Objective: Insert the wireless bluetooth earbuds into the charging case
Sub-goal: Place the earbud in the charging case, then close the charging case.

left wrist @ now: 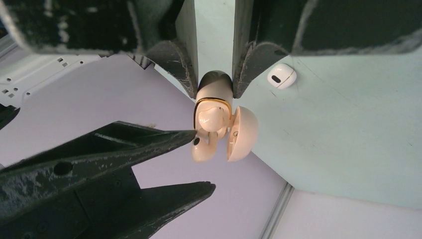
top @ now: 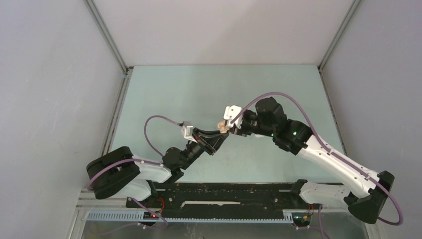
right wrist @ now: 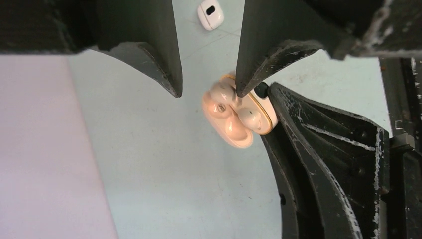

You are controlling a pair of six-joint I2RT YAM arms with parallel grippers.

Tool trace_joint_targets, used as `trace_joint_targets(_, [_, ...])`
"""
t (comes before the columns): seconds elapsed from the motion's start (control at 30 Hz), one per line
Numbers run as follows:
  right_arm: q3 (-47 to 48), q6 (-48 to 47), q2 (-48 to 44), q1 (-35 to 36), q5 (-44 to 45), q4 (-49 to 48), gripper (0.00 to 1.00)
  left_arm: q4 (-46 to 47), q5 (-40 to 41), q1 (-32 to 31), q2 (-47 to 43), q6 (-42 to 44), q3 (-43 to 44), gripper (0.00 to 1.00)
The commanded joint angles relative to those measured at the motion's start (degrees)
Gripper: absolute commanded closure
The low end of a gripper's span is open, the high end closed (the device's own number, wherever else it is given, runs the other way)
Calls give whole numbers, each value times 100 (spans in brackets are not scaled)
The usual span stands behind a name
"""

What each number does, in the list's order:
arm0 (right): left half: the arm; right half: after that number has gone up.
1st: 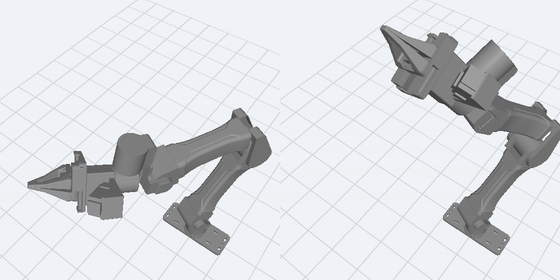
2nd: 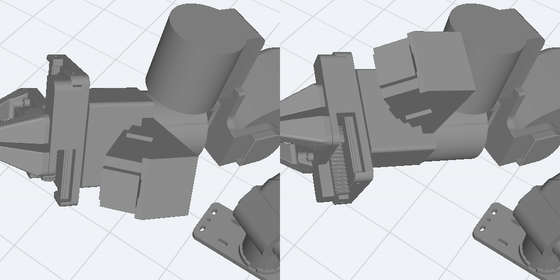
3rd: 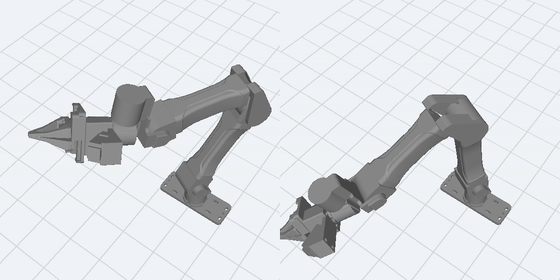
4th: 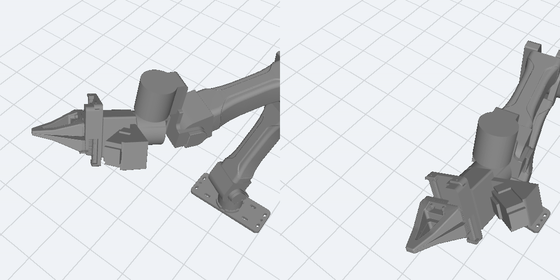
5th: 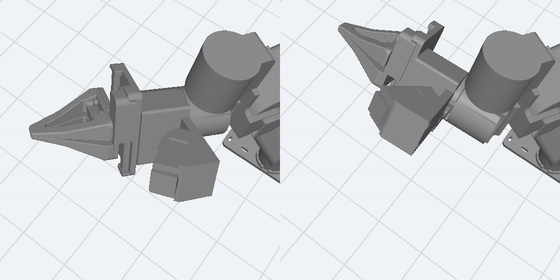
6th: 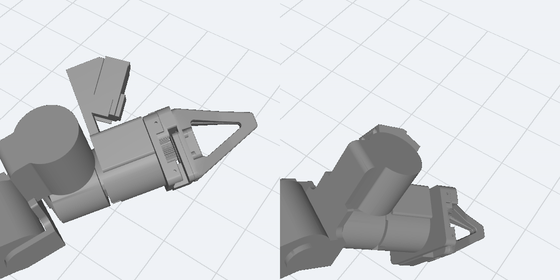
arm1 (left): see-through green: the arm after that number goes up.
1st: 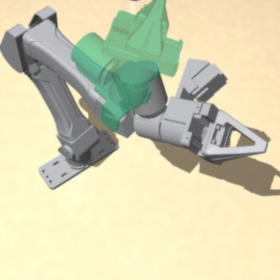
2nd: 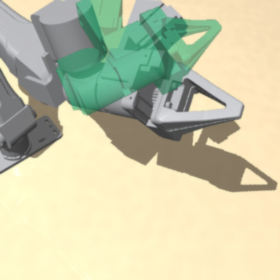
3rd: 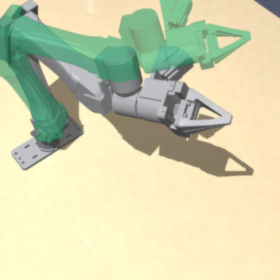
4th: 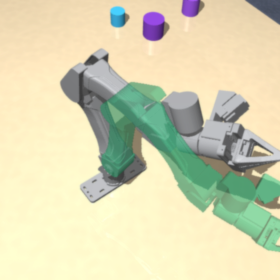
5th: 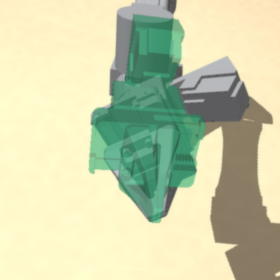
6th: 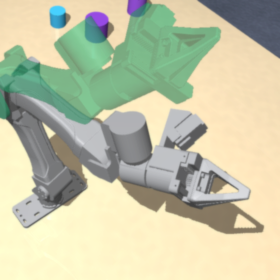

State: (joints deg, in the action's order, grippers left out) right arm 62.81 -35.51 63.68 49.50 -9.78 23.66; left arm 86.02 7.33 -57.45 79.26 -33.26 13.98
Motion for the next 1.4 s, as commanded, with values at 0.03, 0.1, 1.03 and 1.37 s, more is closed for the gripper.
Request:
trace_joint_targets(0.03, [693, 748, -219, -672, -1270, 657, 51, 514, 23, 91, -98, 203, -14, 100])
trace_joint_targets(0.1, [934, 934, -186, -982, -1934, 925, 51, 514, -38, 102, -66, 268, -26, 100])
trace_joint_targets(1.03, [1075, -1783, 1751, -2755, -5795, 3990, 21, -1854, -2117, 68, -692, 2552, 132, 100])
trace_joint_targets(1.37, [1066, -1590, 2017, -2056, -4954, 3784, 17, -1657, -2020, 59, -526, 2161, 211, 100])
